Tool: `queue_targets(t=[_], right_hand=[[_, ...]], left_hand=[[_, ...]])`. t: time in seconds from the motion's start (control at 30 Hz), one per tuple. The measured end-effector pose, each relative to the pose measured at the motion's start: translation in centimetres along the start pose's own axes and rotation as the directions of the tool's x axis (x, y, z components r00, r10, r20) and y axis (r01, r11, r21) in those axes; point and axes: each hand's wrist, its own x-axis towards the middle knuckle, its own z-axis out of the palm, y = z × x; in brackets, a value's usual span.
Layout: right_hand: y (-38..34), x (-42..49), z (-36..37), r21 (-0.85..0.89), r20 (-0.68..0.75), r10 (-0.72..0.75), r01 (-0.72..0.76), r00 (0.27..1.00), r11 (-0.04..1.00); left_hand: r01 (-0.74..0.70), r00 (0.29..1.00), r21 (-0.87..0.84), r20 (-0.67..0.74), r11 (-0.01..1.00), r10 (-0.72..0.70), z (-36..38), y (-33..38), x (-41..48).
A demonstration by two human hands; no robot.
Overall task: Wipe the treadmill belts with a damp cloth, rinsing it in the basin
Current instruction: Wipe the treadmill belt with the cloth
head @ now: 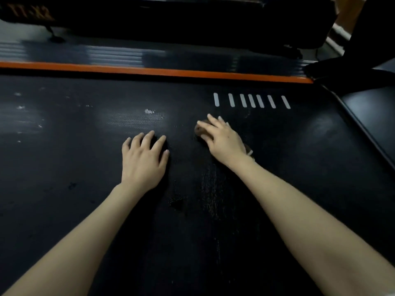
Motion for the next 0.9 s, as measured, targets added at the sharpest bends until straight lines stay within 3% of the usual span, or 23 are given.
queue_targets(t=[0.07,0.1,0.17,0.23,0.3,0.37,0.43,0.5,0.53,0.57,0.63,0.7,0.77,0.83,0.9], right_hand=[[-1.1,0.7,0.5,-0.013,-0.031,0.082,-0.082,0.996,0.997],[-1.6,-0.1,0.7,-0.012,-0.03,0.029,-0.03,0.999,0.999],[-2.5,-3.0,0.9,0.025,-0.002,-0.21,0.21,0.978,0.977],[-2.0,-5.1,0.7,0.083,0.06,-0.419,0.414,0.906,0.907],[-0.2,-3.4,0.0,0.08,0.09,-0.504,0.498,0.859,0.864],[1.6,0.5,0.1,0.004,0.042,-0.381,0.381,0.924,0.925],[3.1,5.3,-0.1,-0.023,-0.02,-0.06,0.06,0.998,0.998],[3.2,8.4,0.2,0.001,-0.085,0.153,-0.153,0.985,0.988],[2.6,8.7,0.6,0.0,-0.101,0.178,-0.179,0.979,0.984],[1.9,8.3,1.1,-0.006,-0.104,0.15,-0.151,0.983,0.988],[-0.1,5.5,2.0,0.016,-0.08,-0.063,0.065,0.995,0.998],[-1.4,1.7,2.3,0.074,0.001,-0.318,0.317,0.948,0.945],[-0.7,0.9,1.1,0.103,0.067,-0.45,0.442,0.891,0.891],[1.9,3.1,0.3,0.025,0.04,-0.391,0.39,0.92,0.92],[5.2,6.7,-0.5,-0.02,-0.057,-0.072,0.071,0.996,0.997]], left_hand=[[0.037,0.999,0.016,0.034,0.999,-0.038,0.0,-0.4,0.9],[0.055,0.997,0.008,0.058,0.998,-0.055,0.1,-0.5,1.4],[0.072,0.994,-0.001,0.082,0.997,-0.072,0.4,-0.7,2.4],[0.07,0.993,-0.016,0.091,0.997,-0.069,0.7,-0.8,2.9],[0.07,0.993,-0.01,0.099,0.997,-0.069,1.1,-0.9,3.0],[0.075,0.991,0.012,0.112,0.997,-0.076,1.3,-0.9,2.9],[0.083,0.989,0.011,0.119,0.996,-0.084,1.4,-0.8,2.9],[0.089,0.99,0.006,0.114,0.996,-0.089,1.3,-0.6,3.0],[0.09,0.989,0.007,0.117,0.996,-0.09,1.3,-0.5,3.0],[0.092,0.988,0.01,0.123,0.996,-0.092,1.3,-0.5,3.0],[0.095,0.988,0.015,0.121,0.995,-0.096,1.4,-0.6,3.0],[0.085,0.988,0.023,0.125,0.996,-0.087,1.5,-0.7,3.0],[0.081,0.988,0.022,0.131,0.996,-0.083,1.6,-0.9,3.0],[0.081,0.986,0.012,0.146,0.997,-0.082,1.6,-1.0,3.1],[0.086,0.983,-0.002,0.162,0.996,-0.084,1.2,-1.1,3.1]])
